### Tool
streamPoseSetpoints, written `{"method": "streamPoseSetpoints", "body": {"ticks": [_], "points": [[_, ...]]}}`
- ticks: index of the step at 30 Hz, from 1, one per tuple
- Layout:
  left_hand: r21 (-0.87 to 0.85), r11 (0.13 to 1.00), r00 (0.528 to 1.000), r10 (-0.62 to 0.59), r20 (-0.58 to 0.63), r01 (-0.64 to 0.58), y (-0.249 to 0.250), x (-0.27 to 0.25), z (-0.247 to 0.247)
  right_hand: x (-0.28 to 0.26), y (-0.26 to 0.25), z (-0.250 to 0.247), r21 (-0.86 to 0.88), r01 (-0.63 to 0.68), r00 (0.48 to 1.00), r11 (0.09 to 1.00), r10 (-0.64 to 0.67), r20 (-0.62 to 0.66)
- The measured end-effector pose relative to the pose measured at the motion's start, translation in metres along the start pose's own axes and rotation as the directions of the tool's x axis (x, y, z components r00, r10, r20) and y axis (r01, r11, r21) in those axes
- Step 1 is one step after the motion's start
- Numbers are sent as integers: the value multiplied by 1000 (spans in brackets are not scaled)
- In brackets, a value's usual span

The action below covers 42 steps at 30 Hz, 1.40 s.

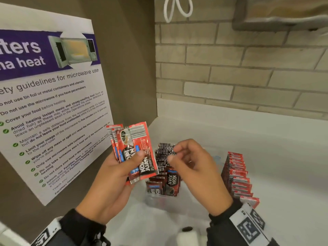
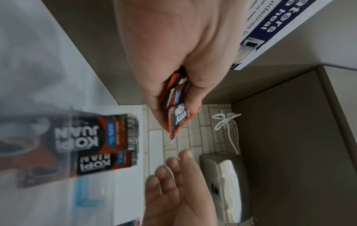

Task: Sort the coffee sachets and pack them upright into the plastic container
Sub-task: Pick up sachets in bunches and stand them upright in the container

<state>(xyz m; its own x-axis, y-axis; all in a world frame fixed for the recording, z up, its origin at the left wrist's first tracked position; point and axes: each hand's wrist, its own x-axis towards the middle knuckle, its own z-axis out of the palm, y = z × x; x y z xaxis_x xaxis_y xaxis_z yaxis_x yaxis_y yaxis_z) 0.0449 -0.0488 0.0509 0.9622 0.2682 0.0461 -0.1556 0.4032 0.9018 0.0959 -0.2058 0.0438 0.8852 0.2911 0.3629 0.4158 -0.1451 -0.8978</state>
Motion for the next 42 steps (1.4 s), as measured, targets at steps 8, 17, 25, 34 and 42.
{"method": "streamPoseSetpoints", "body": {"ticks": [8,17,25,34,42], "points": [[66,996,999,51,9,-52,3,18,22,0,-6,18,296,73,995,952,-50,-84],[44,998,998,54,-12,-54,5,26,24,4,15,18,-497,434,870,751,-492,17],[-2,987,977,157,-146,-159,4,29,25,8,8,-2,6,62,993,998,-61,-100],[74,986,985,156,-77,-151,0,8,19,14,-5,-26,436,42,995,899,1,-97],[268,962,998,61,-20,-53,-12,-6,11,9,-18,-29,449,83,995,889,-53,-80]]}}
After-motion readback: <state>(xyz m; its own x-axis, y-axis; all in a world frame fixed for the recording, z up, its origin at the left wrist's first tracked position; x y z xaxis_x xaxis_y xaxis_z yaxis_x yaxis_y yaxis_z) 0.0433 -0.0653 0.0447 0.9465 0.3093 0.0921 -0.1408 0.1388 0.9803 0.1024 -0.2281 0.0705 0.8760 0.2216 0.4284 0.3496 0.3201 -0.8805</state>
